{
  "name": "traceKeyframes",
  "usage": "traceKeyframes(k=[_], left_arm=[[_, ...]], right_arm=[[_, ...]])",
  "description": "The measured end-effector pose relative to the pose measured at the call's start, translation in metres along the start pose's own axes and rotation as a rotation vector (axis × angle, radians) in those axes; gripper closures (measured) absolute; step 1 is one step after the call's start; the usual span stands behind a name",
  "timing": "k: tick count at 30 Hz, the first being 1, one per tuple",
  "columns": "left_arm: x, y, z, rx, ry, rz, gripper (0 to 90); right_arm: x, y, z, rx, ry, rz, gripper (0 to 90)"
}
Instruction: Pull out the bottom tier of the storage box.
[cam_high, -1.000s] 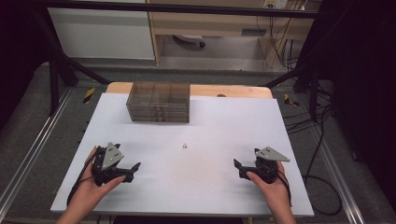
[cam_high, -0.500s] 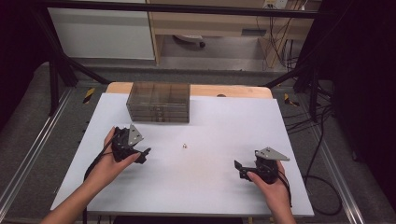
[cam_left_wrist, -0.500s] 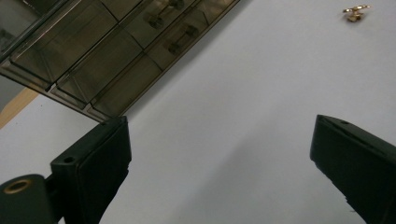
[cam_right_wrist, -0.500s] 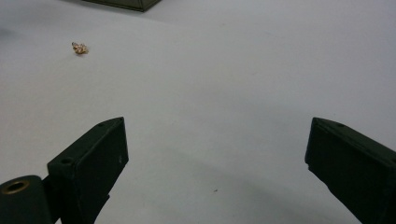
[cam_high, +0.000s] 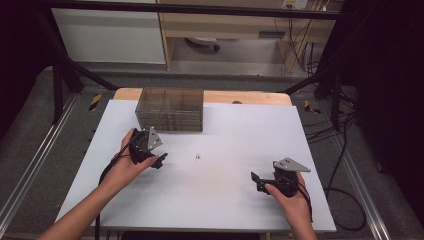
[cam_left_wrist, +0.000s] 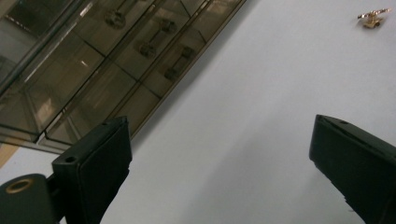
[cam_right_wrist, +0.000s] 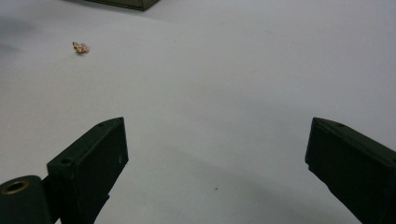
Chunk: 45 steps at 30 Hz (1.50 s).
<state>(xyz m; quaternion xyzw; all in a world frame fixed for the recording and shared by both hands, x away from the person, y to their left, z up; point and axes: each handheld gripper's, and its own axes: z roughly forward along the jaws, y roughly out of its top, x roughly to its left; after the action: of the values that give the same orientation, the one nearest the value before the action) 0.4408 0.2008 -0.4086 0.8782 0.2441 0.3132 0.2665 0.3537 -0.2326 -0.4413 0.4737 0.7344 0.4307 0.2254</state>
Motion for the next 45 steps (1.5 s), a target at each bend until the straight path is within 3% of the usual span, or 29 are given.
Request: traceKeyframes(k=[2, 3, 13, 18, 28, 37, 45], left_arm=[[0.000, 0.002, 0.000, -0.018, -0.017, 0.015, 6.9], [0.000, 0.004, 0.001, -0.018, -0.003, 0.045, 7.9], [-0.002, 0.012, 0.006, -0.011, 0.026, 0.092, 7.7], [-0.007, 0.011, 0.016, 0.027, 0.057, 0.157, 9.0], [-0.012, 0.013, 0.031, 0.074, 0.199, 0.282, 15.9], [-0.015, 0.013, 0.037, 0.084, 0.279, 0.335, 20.5], [-0.016, 0.012, 0.043, 0.103, 0.308, 0.348, 23.2]], right_arm=[[0.000, 0.000, 0.000, 0.002, 0.001, 0.001, 6.2], [0.001, 0.000, 0.001, 0.006, 0.001, -0.003, 6.2], [0.004, 0.000, 0.000, 0.014, 0.002, -0.010, 6.2], [0.002, 0.000, 0.001, 0.014, 0.001, -0.007, 6.3], [0.003, 0.000, 0.002, 0.025, -0.001, -0.018, 6.7], [0.003, 0.000, 0.002, 0.033, -0.002, -0.017, 6.8], [0.003, 0.000, 0.001, 0.034, -0.001, -0.013, 6.9]])
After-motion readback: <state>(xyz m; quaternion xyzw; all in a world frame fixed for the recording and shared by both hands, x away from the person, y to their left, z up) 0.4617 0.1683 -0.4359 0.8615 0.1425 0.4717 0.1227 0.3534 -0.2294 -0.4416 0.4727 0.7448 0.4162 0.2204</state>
